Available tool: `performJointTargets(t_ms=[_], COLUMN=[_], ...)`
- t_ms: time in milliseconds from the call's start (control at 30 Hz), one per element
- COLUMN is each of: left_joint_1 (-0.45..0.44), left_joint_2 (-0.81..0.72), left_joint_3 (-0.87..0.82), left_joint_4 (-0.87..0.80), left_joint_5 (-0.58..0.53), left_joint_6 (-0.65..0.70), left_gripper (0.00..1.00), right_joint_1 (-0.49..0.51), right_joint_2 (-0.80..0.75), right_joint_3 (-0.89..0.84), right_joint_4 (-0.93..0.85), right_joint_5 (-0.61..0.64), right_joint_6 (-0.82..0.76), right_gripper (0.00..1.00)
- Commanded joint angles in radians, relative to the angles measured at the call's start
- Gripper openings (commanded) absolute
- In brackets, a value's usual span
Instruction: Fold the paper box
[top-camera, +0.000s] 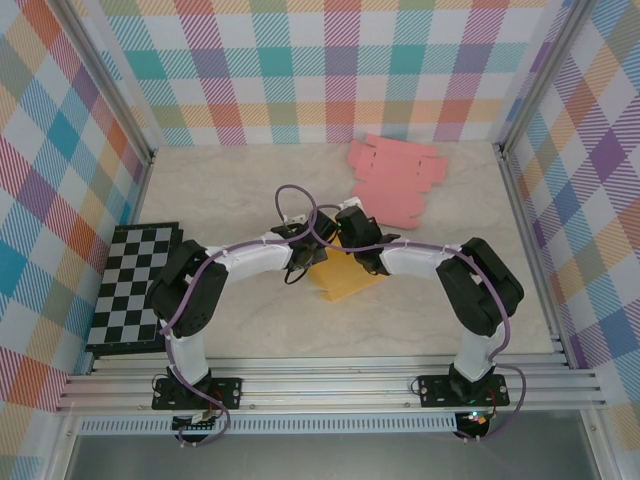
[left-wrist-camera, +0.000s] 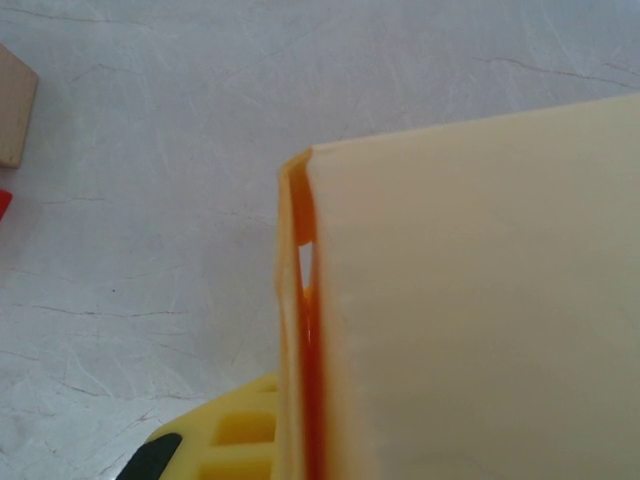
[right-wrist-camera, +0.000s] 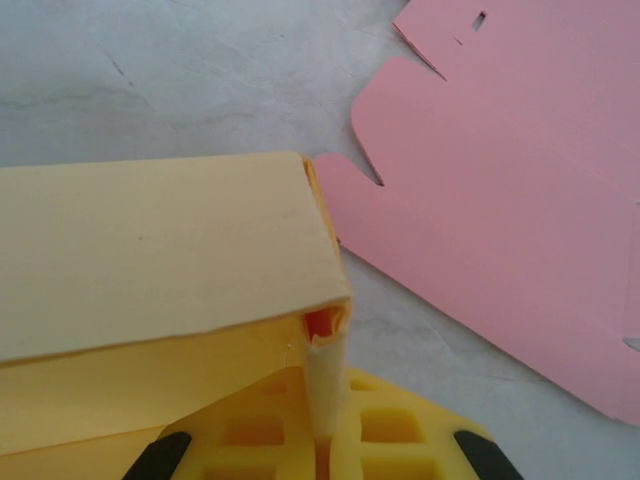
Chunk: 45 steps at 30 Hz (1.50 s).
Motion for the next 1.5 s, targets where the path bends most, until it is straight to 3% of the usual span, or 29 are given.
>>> performJointTargets(t_ms=[0,200,367,567,900,1100,1267,1467], left_joint_1=[-0.002,-0.003,-0.003,-0.001,0.000,-0.020,-0.063,-0.096], left_joint_2=[-0.003,-0.002,0.000,0.004,0.005,-0.081,-0.090,-0.070], left_joint_3=[0.020,0.012,0.011,0.015,-0.004,-0.169,-0.303,-0.379], left_joint_4=[-0.098,-0.101,-0.097,-0.098,-0.003,0.364,0.659,0.797], left_joint_5=[-0.017,-0.022,-0.025,-0.051,-0.140,-0.208,-0.304,-0.356], left_joint_6=[0.012,0.013,0.011,0.032,0.150,0.341,0.525,0.590], left_gripper=[0.00,0.00,0.00,0.00,0.00,0.00,0.00,0.00], right_joint_1=[-0.024,-0.034,-0.050,-0.060,-0.085,-0.141,-0.192,-0.219], right_joint_2=[0.026,0.017,-0.024,-0.149,-0.435,-0.425,-0.383,-0.303], right_joint_3=[0.016,-0.006,-0.047,-0.119,-0.128,0.020,0.004,0.001], right_joint_4=[-0.056,-0.048,0.010,0.079,-0.187,-0.446,-0.392,-0.335], right_joint_5=[0.258,0.217,-0.019,-0.273,-0.483,-0.543,-0.638,-0.753], right_joint_6=[0.003,0.031,0.075,0.136,0.208,0.264,0.339,0.387], right_gripper=[0.04,0.11,0.19,0.42,0.58,0.55,0.52,0.47])
